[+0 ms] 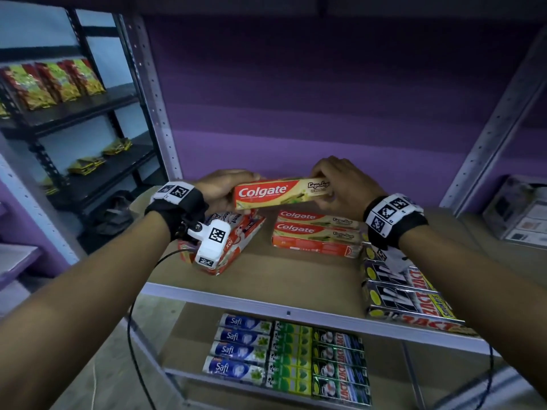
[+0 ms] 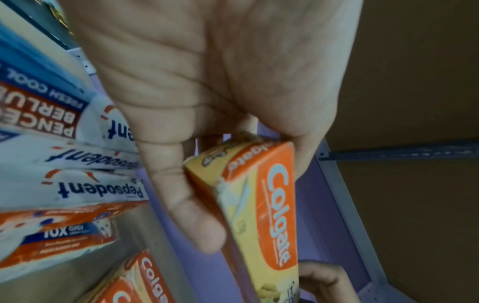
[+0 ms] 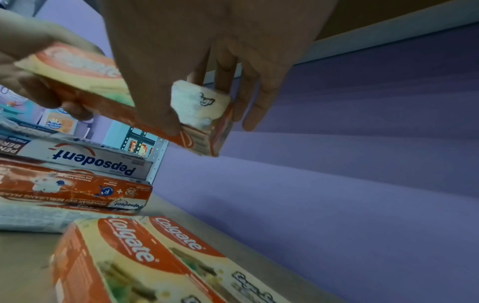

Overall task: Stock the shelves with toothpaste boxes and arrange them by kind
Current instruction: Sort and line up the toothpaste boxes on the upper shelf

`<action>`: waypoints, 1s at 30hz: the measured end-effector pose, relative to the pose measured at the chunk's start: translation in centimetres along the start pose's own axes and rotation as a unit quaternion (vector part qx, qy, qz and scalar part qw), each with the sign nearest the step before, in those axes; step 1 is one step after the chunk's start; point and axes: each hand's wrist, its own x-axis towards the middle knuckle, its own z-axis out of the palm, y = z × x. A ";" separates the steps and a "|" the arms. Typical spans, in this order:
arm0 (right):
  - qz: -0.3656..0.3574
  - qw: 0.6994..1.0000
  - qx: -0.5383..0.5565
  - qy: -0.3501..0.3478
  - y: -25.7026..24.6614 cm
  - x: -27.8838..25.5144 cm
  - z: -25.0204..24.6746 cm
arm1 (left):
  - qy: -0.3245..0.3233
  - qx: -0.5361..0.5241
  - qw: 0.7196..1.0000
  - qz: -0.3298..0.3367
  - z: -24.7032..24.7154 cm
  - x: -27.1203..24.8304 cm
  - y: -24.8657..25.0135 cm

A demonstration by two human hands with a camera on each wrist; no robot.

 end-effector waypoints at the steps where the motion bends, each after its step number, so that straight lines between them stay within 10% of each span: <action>1: 0.009 1.000 0.010 -0.014 0.5 -0.6 -0.1 | -0.006 0.010 1.000 0.000 0.4 0.2 -0.1; 17: 0.133 0.959 0.048 -0.244 1.8 -7.4 1.3 | -0.066 0.354 0.933 0.028 3.5 3.7 -7.1; 30: 0.150 0.947 0.020 -0.282 1.8 -8.6 2.6 | -0.022 0.444 0.887 0.126 5.3 3.9 -10.1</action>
